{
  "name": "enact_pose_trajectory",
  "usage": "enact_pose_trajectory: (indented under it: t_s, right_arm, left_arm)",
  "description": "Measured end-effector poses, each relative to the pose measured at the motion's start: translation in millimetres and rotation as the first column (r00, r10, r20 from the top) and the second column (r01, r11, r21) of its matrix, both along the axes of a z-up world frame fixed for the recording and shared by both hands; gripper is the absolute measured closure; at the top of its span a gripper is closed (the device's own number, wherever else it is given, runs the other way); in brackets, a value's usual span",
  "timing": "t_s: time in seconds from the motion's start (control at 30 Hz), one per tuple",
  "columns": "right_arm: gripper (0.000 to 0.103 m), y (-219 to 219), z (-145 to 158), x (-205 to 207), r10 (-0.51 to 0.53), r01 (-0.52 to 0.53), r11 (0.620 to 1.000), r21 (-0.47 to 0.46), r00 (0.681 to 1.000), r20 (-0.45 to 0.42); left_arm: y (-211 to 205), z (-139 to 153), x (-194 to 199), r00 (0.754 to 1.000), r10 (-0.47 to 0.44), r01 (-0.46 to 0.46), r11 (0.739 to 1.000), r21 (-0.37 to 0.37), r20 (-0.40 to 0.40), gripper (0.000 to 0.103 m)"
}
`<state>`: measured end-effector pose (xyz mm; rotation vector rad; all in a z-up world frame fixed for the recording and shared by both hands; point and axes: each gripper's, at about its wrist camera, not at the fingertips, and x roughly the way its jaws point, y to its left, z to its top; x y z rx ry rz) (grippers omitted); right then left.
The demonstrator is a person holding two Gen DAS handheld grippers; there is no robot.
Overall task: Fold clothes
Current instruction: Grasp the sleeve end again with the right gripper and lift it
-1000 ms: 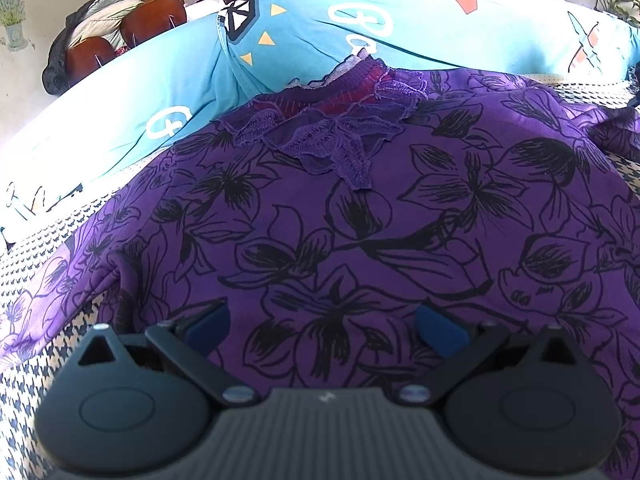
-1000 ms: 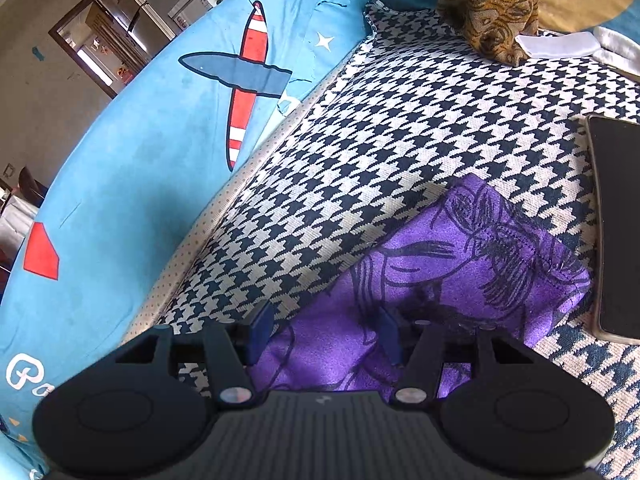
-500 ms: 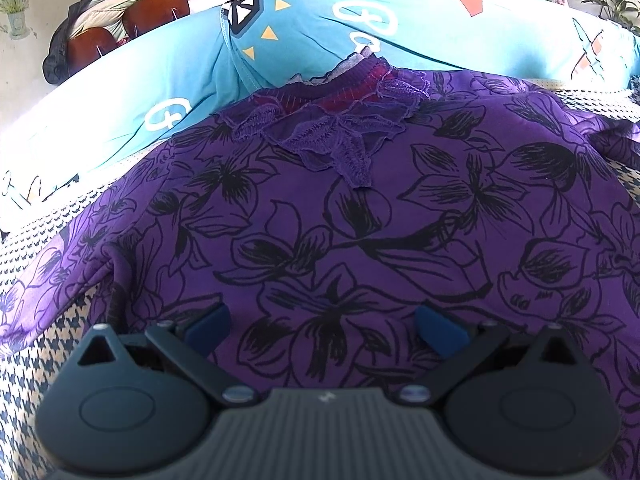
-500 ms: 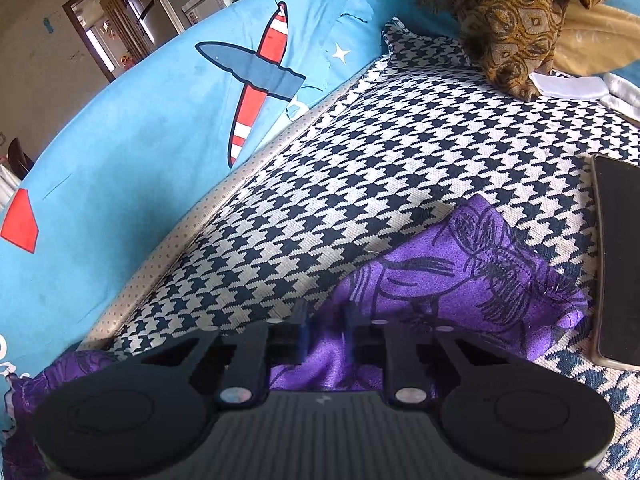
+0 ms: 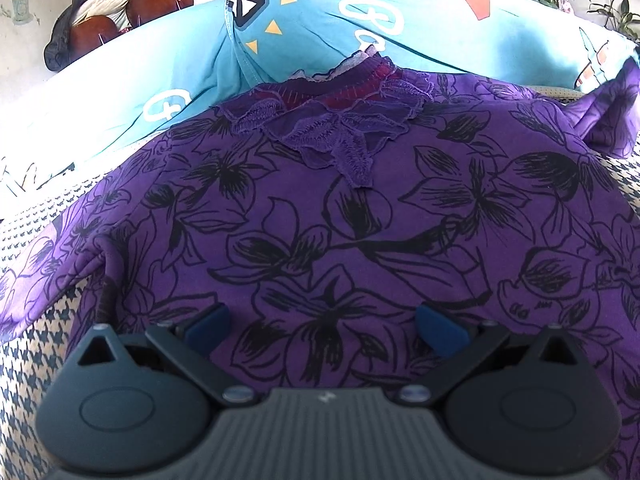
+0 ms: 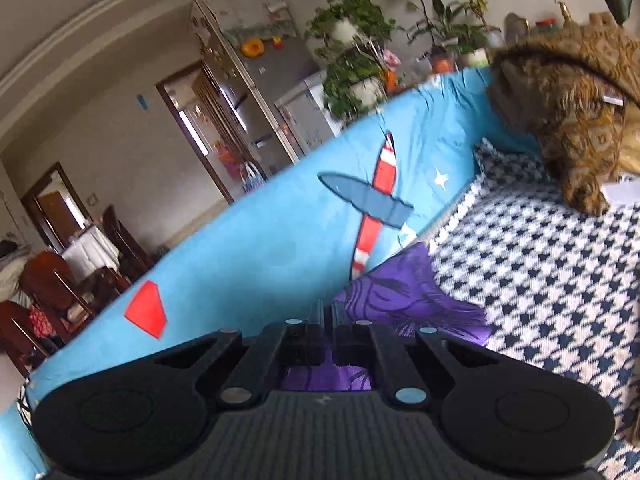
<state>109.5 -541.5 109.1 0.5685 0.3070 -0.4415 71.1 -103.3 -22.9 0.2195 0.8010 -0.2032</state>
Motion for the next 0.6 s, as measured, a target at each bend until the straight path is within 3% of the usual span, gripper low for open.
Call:
enact_pose_trajectory:
  t_s: [0.07,0.23,0.33,0.43,0.53,0.6]
  right_arm:
    - [0.097,3,13,-8,-0.043,0.045,0.998,-0.055,0.999,0.027]
    - [0.097,-2,-1,-13,-0.164,0.144,0.984,-0.105,0.963,-0.212]
    - [0.097,-13,-13,-18,-0.074,0.066,0.997,-0.043,0.972,-0.223]
    - [0.096,-17,-17,-23,0.005,0.001,0.999,0.036,0.986,-0.167]
    - [0.085,-13,-22,-17,0.055,-0.047,0.996,0.074,0.992,-0.114]
    - [0.059,-8,-25,-8,0.085,-0.077,0.994,0.078,0.991,-0.103]
  left_arm:
    - [0,0,1,1.0,0.0,0.0,1.0,-0.002,0.0,0.0]
    - [-1,0,1,1.0,0.009,-0.009,1.0,-0.007,-0.006,0.0]
    - [-1,0,1,1.0,0.013,-0.013,1.0,-0.004,-0.003,0.0]
    - [-3,0,-1,1.0,0.009,-0.009,1.0,0.006,0.009,0.0]
    - [-3,-1,-2,1.0,0.006,-0.006,1.0,0.009,0.017,0.0]
    - [-2,-1,-1,1.0,0.007,-0.007,1.0,0.004,0.014,0.0]
